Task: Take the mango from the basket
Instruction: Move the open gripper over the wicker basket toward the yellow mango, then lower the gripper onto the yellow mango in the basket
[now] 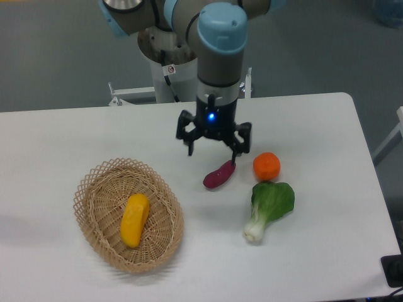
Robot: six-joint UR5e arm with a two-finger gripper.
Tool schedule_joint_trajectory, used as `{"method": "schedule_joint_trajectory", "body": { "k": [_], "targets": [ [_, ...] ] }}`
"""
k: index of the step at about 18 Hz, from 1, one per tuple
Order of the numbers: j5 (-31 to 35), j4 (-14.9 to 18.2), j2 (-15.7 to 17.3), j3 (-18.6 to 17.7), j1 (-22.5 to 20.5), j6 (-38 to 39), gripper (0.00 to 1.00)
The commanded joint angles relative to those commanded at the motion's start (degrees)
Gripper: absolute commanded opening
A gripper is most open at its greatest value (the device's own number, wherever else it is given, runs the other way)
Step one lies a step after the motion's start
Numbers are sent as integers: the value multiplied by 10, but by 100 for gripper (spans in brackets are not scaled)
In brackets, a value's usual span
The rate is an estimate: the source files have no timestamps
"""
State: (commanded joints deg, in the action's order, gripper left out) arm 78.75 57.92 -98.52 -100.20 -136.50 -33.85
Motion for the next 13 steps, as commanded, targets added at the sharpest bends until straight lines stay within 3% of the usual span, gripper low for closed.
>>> {"method": "schedule_joint_trajectory", "body": {
  "k": [3, 8, 13],
  "targets": [
    [0, -8, -19, 1, 32, 13, 100],
    [6, -50, -64, -3, 87, 83, 100],
    [23, -80, -104, -5, 128, 94, 100]
  ]
}}
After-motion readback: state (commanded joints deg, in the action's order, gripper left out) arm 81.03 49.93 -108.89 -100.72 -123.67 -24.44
